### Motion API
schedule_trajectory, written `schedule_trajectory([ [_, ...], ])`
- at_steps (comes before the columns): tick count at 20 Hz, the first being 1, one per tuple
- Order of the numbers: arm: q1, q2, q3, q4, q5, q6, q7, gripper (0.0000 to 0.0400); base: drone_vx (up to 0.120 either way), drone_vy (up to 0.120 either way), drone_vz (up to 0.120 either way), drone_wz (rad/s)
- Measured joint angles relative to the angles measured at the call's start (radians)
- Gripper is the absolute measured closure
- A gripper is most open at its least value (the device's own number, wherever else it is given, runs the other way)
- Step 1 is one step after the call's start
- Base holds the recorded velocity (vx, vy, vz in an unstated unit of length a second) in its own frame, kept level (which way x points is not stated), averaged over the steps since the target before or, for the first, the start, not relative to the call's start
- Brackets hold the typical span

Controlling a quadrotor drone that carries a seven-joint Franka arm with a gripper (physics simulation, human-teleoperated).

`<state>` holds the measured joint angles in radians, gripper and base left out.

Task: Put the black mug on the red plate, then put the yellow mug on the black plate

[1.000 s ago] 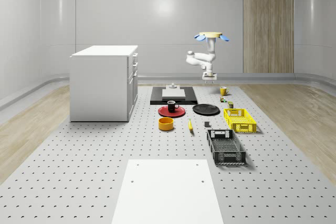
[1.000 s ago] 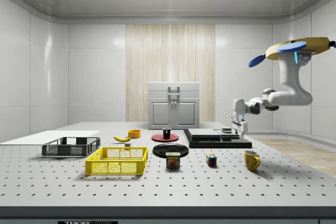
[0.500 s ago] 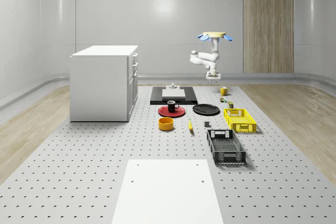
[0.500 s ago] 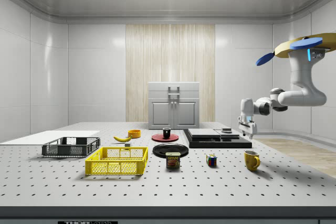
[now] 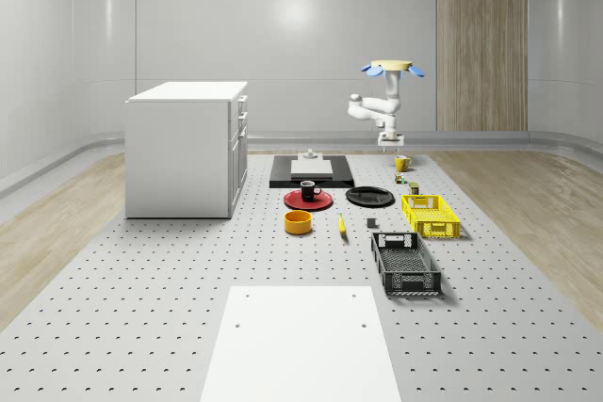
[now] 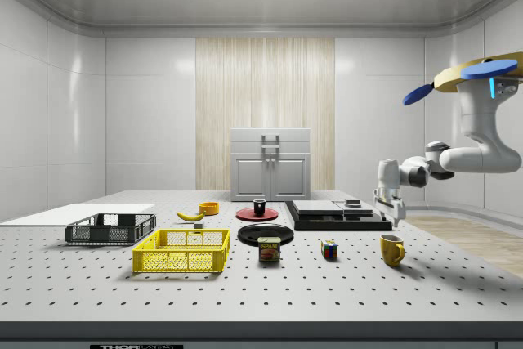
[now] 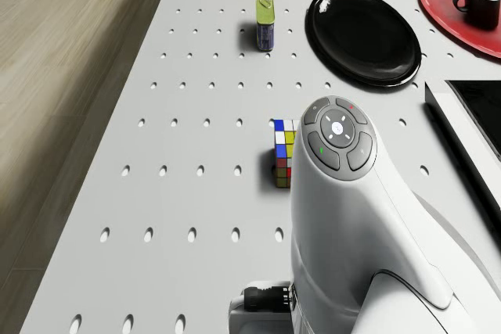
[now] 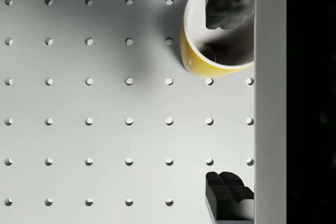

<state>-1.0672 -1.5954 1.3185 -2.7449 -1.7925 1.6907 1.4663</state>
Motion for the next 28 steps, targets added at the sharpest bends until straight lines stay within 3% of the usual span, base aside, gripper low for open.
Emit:
schedule_trajectory([
  [5, 0.0, 0.0, 0.0, 0.0, 0.0, 0.0, 0.0, 0.0, 0.024, 0.112, 0.0, 0.0],
  [13, -0.002, 0.0, -0.008, 0.002, -0.007, 0.003, 0.0, 0.0, 0.035, 0.0, 0.0, 0.0],
  [28, -0.034, 0.013, -0.141, 0.049, -0.129, 0.057, 0.004, 0.0, 0.0, 0.0, 0.0, 0.0],
])
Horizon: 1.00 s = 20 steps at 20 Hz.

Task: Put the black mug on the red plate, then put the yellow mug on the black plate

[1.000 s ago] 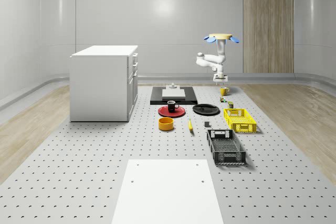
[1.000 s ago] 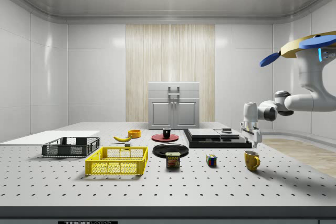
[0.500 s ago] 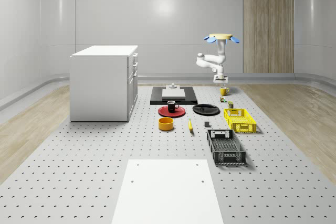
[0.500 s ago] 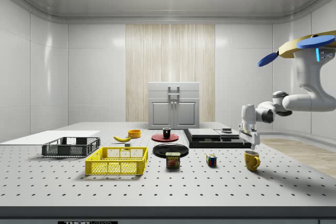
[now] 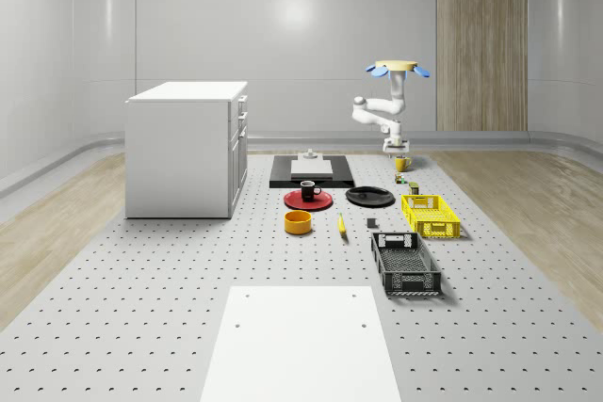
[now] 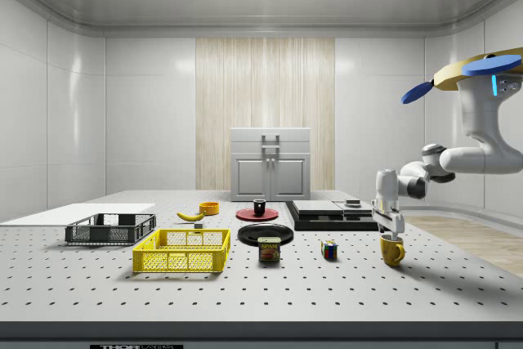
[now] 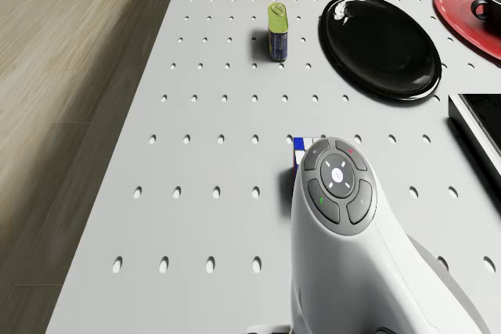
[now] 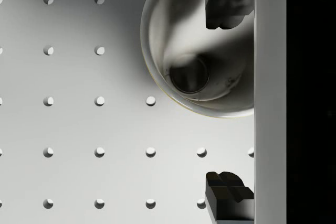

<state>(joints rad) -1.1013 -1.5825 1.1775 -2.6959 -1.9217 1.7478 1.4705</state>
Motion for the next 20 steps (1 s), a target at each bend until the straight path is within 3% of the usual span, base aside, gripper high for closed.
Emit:
schedule_trajectory([
  [17, 0.008, 0.01, -0.017, 0.012, -0.018, 0.002, -0.016, 0.0, 0.0, 0.0, 0.0, 0.0],
  [18, 0.008, 0.01, -0.019, 0.013, -0.02, 0.003, -0.016, 0.0023, 0.0, 0.0, 0.0, 0.0],
  [20, 0.007, 0.012, -0.021, 0.014, -0.022, 0.003, -0.016, 0.0128, 0.0, 0.0, 0.0, 0.0],
])
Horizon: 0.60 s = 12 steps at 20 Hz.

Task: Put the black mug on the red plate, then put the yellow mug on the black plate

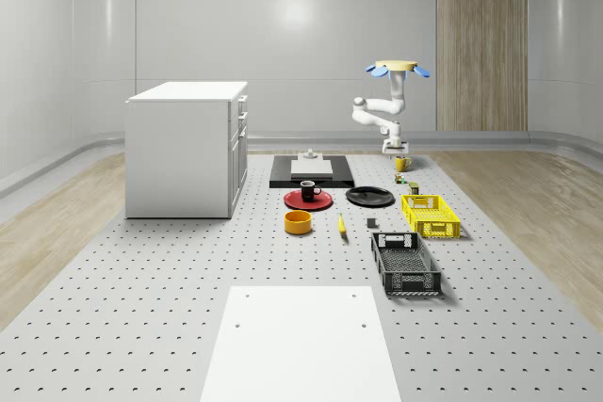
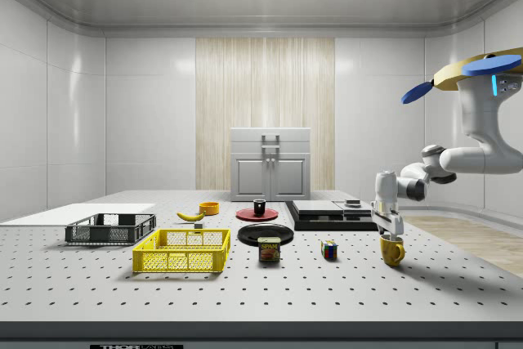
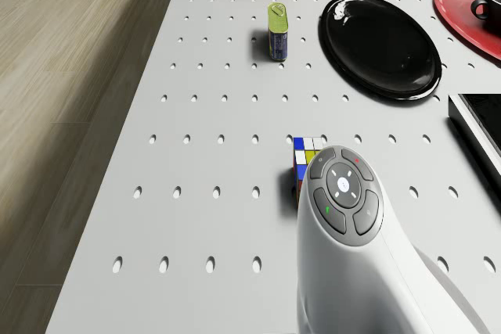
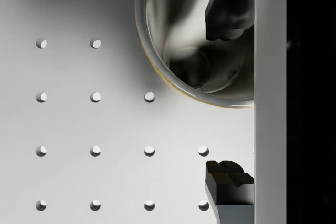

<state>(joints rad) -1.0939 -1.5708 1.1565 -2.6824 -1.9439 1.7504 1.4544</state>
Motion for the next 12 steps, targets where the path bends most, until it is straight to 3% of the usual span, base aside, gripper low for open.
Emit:
schedule_trajectory([
  [2, 0.0, 0.001, -0.001, 0.001, -0.002, 0.0, 0.0, 0.0192, 0.0, 0.0, 0.0, 0.0],
  [5, 0.0, 0.003, -0.002, 0.001, -0.003, -0.001, -0.001, 0.0244, 0.0, 0.0, 0.0, 0.0],
  [12, 0.004, 0.005, 0.005, -0.003, 0.003, -0.007, -0.002, 0.0282, 0.0, 0.0, 0.0, 0.0],
])
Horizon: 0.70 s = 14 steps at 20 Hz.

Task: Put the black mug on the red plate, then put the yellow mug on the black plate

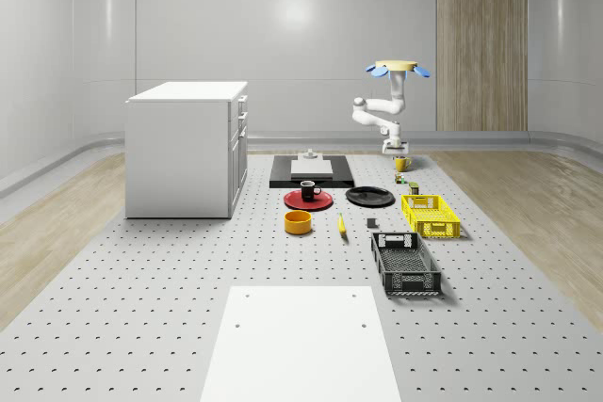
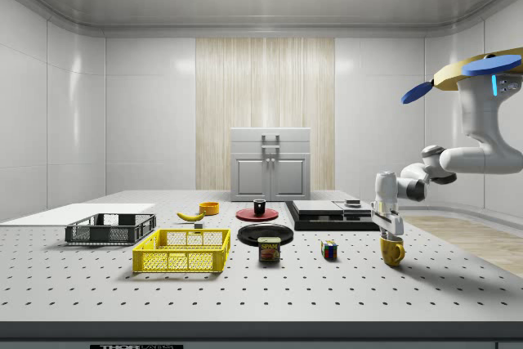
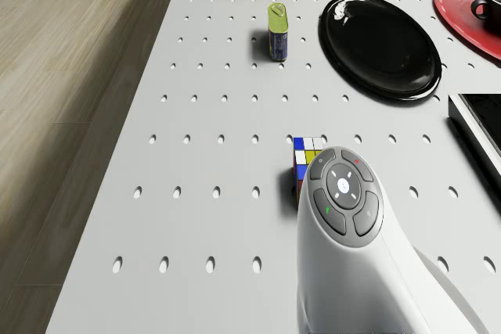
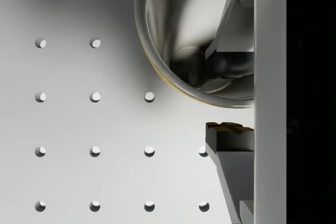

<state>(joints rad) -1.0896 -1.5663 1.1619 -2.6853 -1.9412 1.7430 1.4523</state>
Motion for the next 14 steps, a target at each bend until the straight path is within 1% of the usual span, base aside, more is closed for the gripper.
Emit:
schedule_trajectory([
  [1, 0.002, -0.001, 0.007, -0.003, 0.006, -0.004, 0.0, 0.0284, 0.0, 0.0, 0.0, 0.0],
  [2, 0.005, -0.001, 0.016, -0.007, 0.014, -0.008, -0.001, 0.0285, 0.0, 0.0, 0.08, 0.0],
  [9, 0.022, -0.006, 0.074, -0.03, 0.066, -0.034, -0.003, 0.0289, 0.0, 0.0, 0.12, 0.0],
  [13, 0.024, -0.007, 0.087, -0.035, 0.078, -0.039, -0.004, 0.029, 0.12, -0.11, 0.12, 0.0],
  [14, 0.025, -0.008, 0.089, -0.035, 0.08, -0.04, -0.004, 0.029, 0.12, -0.12, 0.0, 0.0],
])
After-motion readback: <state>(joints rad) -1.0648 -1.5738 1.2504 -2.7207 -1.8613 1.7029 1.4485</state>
